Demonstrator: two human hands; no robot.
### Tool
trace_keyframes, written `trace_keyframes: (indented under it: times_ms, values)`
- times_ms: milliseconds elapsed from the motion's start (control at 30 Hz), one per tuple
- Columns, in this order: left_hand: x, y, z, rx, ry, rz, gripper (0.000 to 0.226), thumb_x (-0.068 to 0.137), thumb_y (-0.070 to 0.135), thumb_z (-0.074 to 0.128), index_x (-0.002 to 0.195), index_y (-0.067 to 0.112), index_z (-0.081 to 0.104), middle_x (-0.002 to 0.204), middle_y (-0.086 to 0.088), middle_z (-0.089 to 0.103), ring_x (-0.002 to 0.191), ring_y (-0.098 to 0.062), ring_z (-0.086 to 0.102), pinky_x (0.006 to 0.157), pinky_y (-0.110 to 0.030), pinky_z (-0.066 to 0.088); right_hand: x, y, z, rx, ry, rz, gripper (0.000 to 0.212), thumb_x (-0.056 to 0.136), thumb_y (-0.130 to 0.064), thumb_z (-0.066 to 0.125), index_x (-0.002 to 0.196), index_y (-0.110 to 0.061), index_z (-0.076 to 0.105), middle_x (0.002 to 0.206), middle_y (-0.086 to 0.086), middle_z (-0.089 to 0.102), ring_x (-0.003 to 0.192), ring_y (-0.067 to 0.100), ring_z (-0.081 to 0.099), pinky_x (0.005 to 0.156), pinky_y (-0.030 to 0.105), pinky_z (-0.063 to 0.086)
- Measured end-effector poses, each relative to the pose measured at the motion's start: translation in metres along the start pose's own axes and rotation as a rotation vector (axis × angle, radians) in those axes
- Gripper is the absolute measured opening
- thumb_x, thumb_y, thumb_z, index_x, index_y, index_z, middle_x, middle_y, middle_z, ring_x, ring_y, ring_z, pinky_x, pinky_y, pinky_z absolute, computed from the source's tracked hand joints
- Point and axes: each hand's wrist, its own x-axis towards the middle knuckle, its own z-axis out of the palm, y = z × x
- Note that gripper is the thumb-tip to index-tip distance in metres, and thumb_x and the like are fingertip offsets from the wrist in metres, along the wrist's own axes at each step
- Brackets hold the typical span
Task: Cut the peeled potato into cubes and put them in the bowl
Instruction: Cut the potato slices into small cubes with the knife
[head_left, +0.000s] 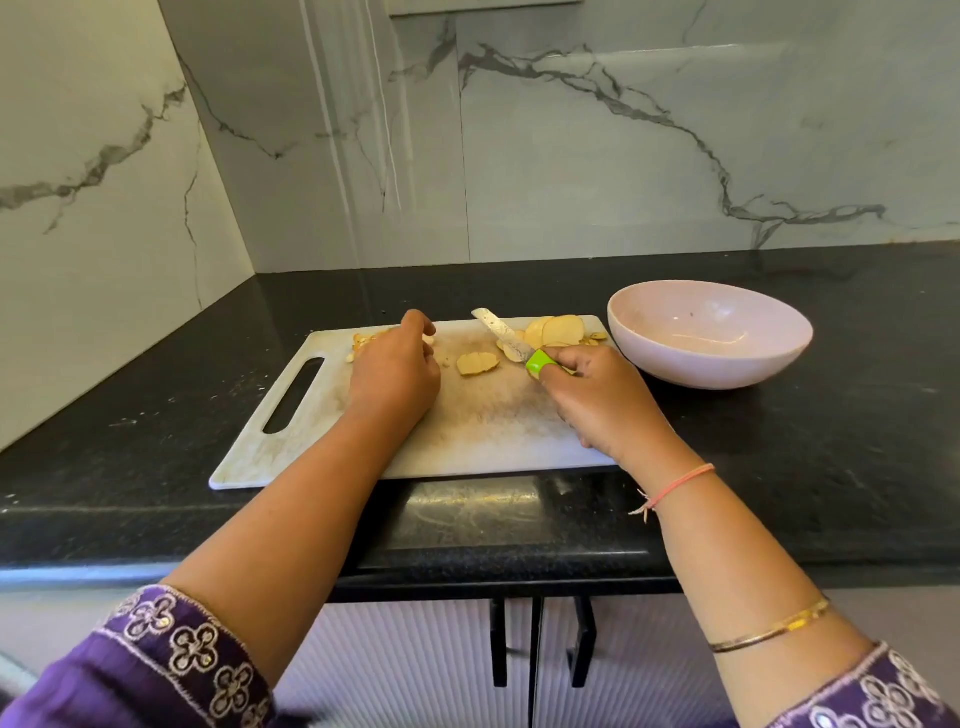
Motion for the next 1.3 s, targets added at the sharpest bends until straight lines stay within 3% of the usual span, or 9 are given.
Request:
trace_keyframes:
  times_ms: [200, 333, 433, 567, 667, 967, 1100, 1200, 1300]
  values:
    - [0.002, 0.008, 0.000, 0.151, 0.008, 0.115, 0.025, 0.096, 0.029, 0.048, 0.114, 0.022, 0.064, 0.119, 0.001, 0.062, 0.112, -0.022, 0.050, 0.087, -0.032, 0.038, 0.000, 0.000, 0.000, 0.103, 0.030, 0.068, 0.022, 0.092, -0.020, 0.050, 0.089, -0.008, 0.068, 0.047, -0.005, 0.033, 0.044, 0.011, 0.028, 0.046, 0.026, 0.023]
    - [0.000, 0.028, 0.005, 0.051, -0.163, 0.243, 0.031, 0.092, 0.034, 0.053, 0.119, 0.027, 0.064, 0.120, 0.004, 0.065, 0.110, -0.018, 0.057, 0.092, -0.033, 0.046, -0.001, -0.002, 0.001, 0.141, 0.053, 0.094, 0.023, 0.092, -0.019, 0.049, 0.083, -0.007, 0.067, 0.050, 0.000, 0.035, 0.048, 0.015, 0.030, 0.049, 0.030, 0.025]
    - [0.004, 0.033, 0.010, 0.090, -0.250, 0.268, 0.030, 0.094, 0.031, 0.049, 0.119, 0.030, 0.065, 0.117, 0.006, 0.067, 0.106, -0.017, 0.059, 0.089, -0.032, 0.048, -0.004, -0.005, -0.001, 0.176, 0.054, 0.107, 0.022, 0.092, -0.018, 0.049, 0.078, -0.018, 0.066, 0.050, 0.000, 0.038, 0.049, 0.014, 0.032, 0.049, 0.030, 0.027]
    - [0.013, 0.029, 0.009, 0.103, -0.227, 0.262, 0.028, 0.095, 0.026, 0.050, 0.118, 0.023, 0.067, 0.116, 0.003, 0.067, 0.105, -0.016, 0.060, 0.087, -0.027, 0.046, -0.004, -0.006, -0.002, 0.201, 0.069, 0.111, 0.020, 0.092, -0.018, 0.050, 0.086, -0.010, 0.068, 0.053, 0.002, 0.037, 0.051, 0.015, 0.033, 0.050, 0.030, 0.026]
    - [0.019, 0.016, 0.004, 0.158, -0.205, 0.215, 0.029, 0.095, 0.021, 0.049, 0.120, 0.020, 0.065, 0.121, -0.001, 0.064, 0.109, -0.019, 0.058, 0.089, -0.028, 0.045, -0.004, -0.006, -0.002, 0.211, 0.057, 0.113, 0.022, 0.092, -0.018, 0.050, 0.076, -0.021, 0.065, 0.053, 0.001, 0.038, 0.051, 0.015, 0.033, 0.049, 0.030, 0.026]
    - [0.031, -0.018, -0.015, 0.143, -0.090, 0.140, 0.025, 0.093, 0.008, 0.052, 0.106, 0.015, 0.071, 0.119, -0.003, 0.064, 0.113, -0.024, 0.052, 0.096, -0.036, 0.046, -0.003, -0.007, -0.005, 0.206, 0.050, 0.099, 0.028, 0.094, -0.020, 0.049, 0.070, -0.029, 0.059, 0.052, 0.001, 0.040, 0.051, 0.015, 0.034, 0.049, 0.030, 0.027]
    - [0.029, -0.015, -0.012, 0.096, -0.069, 0.215, 0.033, 0.091, 0.002, 0.045, 0.102, 0.018, 0.072, 0.117, -0.002, 0.066, 0.105, -0.022, 0.054, 0.088, -0.037, 0.049, -0.004, -0.007, -0.005, 0.212, 0.059, 0.112, 0.029, 0.094, -0.020, 0.049, 0.070, -0.032, 0.057, 0.052, 0.001, 0.040, 0.050, 0.015, 0.035, 0.049, 0.030, 0.027]
    - [0.024, -0.005, -0.008, 0.168, -0.142, 0.343, 0.033, 0.094, 0.013, 0.045, 0.116, 0.026, 0.067, 0.121, 0.007, 0.065, 0.117, -0.019, 0.046, 0.096, -0.035, 0.042, -0.004, -0.006, -0.004, 0.209, 0.067, 0.118, 0.025, 0.094, -0.019, 0.049, 0.072, -0.025, 0.060, 0.054, 0.003, 0.039, 0.051, 0.016, 0.034, 0.050, 0.032, 0.027]
    - [0.021, -0.002, -0.003, 0.276, -0.198, 0.372, 0.029, 0.096, 0.027, 0.046, 0.119, 0.030, 0.065, 0.125, 0.013, 0.062, 0.122, -0.018, 0.043, 0.097, -0.033, 0.037, -0.004, -0.004, -0.001, 0.223, 0.091, 0.132, 0.023, 0.093, -0.017, 0.049, 0.091, 0.000, 0.065, 0.056, 0.006, 0.036, 0.052, 0.017, 0.031, 0.050, 0.032, 0.025]
